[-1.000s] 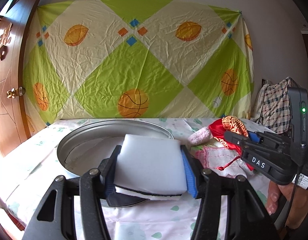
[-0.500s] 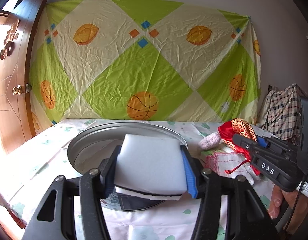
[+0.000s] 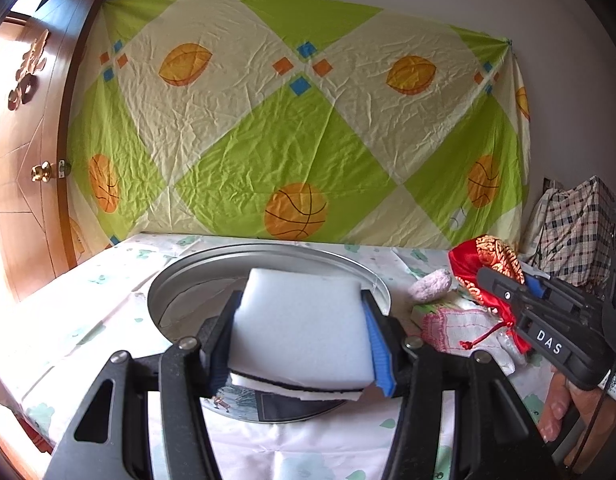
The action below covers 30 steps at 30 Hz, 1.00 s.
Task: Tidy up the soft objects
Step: 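Carry the sponge and red pouch over the dark tin with both tools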
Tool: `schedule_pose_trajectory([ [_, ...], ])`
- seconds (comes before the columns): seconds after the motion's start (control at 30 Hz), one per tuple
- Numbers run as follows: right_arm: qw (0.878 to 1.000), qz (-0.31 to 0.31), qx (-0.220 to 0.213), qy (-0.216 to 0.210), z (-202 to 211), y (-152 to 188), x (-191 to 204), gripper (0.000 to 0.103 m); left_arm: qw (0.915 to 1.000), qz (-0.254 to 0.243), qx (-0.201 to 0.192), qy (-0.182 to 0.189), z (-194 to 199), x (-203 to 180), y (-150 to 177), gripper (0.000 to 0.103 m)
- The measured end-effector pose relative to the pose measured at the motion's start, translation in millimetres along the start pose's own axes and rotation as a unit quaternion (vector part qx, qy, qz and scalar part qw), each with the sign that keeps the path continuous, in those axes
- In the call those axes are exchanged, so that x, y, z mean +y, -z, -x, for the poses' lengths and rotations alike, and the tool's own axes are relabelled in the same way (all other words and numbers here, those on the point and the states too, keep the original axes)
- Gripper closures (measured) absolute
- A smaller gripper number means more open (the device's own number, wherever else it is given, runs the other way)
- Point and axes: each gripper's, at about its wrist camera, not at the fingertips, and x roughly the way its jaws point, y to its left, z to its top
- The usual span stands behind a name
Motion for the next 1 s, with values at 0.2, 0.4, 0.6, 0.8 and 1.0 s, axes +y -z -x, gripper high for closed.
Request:
schedule_pose_trajectory([
  [0.2, 1.0, 0.006, 0.001, -0.013, -5.4, -2.2, 7.2, 0.076, 0.9999, -0.001, 0.012, -0.007, -8.8, 5.2, 1.0, 0.047],
  [0.4, 1.0, 0.009, 0.004, -0.02, -10.6, -4.2, 13.1, 0.076, 0.9995, 0.004, 0.029, -0.015, -20.1, 12.0, 2.2, 0.047],
  [0.6, 0.999, 0.013, 0.01, -0.031, -19.4, -11.0, 19.8, 0.076, 0.9994, -0.001, 0.031, -0.017, -26.8, 15.1, -4.6, 0.047],
  [0.8, 0.999, 0.018, 0.016, -0.044, -26.2, -17.6, 27.9, 0.076, 0.9992, 0.004, 0.038, -0.014, -38.0, 22.0, -11.6, 0.047],
  [1.0, 0.998, 0.025, 0.023, -0.051, -33.8, -20.5, 35.1, 0.076, 0.9989, 0.004, 0.044, -0.018, -46.9, 27.8, -15.1, 0.048],
])
